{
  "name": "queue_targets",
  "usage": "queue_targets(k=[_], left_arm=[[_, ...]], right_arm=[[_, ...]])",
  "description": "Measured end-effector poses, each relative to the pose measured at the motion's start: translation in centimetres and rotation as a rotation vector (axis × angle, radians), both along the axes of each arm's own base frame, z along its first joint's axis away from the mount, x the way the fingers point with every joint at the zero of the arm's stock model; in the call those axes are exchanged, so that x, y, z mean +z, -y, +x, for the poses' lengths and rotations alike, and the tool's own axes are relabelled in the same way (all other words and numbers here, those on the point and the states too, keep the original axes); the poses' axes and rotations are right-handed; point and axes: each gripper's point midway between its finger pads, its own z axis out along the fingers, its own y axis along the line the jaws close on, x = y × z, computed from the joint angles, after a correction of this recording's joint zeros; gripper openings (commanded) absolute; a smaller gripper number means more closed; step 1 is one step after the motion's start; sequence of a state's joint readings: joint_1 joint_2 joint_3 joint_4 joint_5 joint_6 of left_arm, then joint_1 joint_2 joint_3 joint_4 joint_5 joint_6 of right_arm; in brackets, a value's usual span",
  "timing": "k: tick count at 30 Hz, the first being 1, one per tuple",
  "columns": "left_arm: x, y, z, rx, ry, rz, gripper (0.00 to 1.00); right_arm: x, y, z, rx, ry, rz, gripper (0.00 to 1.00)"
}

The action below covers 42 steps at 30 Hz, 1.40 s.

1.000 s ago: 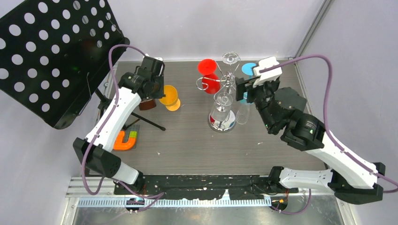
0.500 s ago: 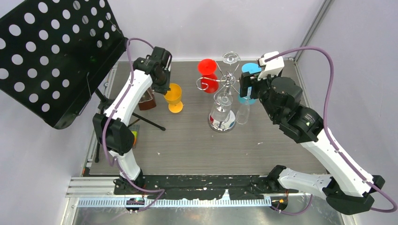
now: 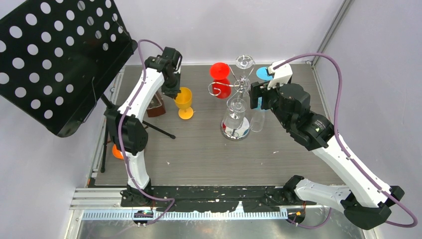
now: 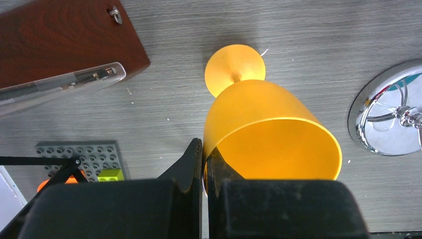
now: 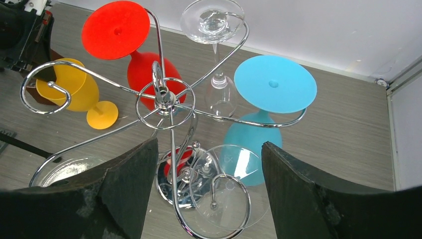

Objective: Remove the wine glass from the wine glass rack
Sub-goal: Place the wine glass at the center of the board.

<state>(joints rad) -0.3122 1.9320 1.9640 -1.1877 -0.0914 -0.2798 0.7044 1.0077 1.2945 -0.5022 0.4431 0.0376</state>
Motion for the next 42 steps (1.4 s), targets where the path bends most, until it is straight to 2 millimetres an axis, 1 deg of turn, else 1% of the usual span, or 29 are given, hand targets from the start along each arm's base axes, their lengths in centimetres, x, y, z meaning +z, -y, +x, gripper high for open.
queue_targets(k=[5,9,11,14,18,21,25,30,32,34,37,40,42], left_arm=[[-0.6,-0.2,0.5,0.009,-0.012,0.002,0.00],[-1.4,-0.4,0.7,0.014,-0.030,0.007,0.03],[-1.6,-0.4,0.7,0.016,-0.037,0.009,0.07],[-2.0,-0.5,0.8,0.017,-0.045,0.012,0.17],[-2.1,-0.6,0.8,0.020,-0.047,0.012,0.37],[-2.1,-0.7,0.9,0.023,-0.047,0.012,0.48],[-2.1,-0.8,0.9,0.029,-0.047,0.011,0.57],[-1.6,-1.0,0.8,0.036,-0.038,0.010,0.59],[-1.0,-1.0,0.7,0.038,-0.025,0.005,0.60],[0.2,-0.9,0.4,0.041,0.001,-0.014,0.61],[2.9,-0.8,-0.6,0.043,0.056,-0.055,0.64],[5.7,-0.5,-1.9,0.034,0.118,-0.103,0.65],[7.6,-0.1,-2.8,0.024,0.158,-0.144,0.66]], right_arm=[[-0.1,-0.2,0.0,0.011,-0.004,0.006,0.83],[-0.2,0.0,-0.2,0.011,-0.004,0.010,0.83],[-0.2,0.1,-0.3,0.011,-0.003,0.012,0.84],[0.0,0.2,-0.4,0.009,0.002,0.017,0.84],[0.1,0.4,-0.6,0.009,0.006,0.021,0.84],[0.1,0.4,-0.6,0.009,0.007,0.022,0.84],[0.2,0.4,-0.7,0.009,0.008,0.023,0.84],[0.6,0.7,-1.0,0.009,0.018,0.033,0.85],[0.9,0.9,-1.2,0.010,0.025,0.039,0.85],[1.0,1.0,-1.4,0.010,0.028,0.044,0.85],[0.9,1.2,-1.7,0.010,0.018,0.042,0.86],[0.6,1.4,-2.0,0.010,0.003,0.036,0.86],[0.5,1.5,-2.2,0.010,-0.003,0.035,0.86]])
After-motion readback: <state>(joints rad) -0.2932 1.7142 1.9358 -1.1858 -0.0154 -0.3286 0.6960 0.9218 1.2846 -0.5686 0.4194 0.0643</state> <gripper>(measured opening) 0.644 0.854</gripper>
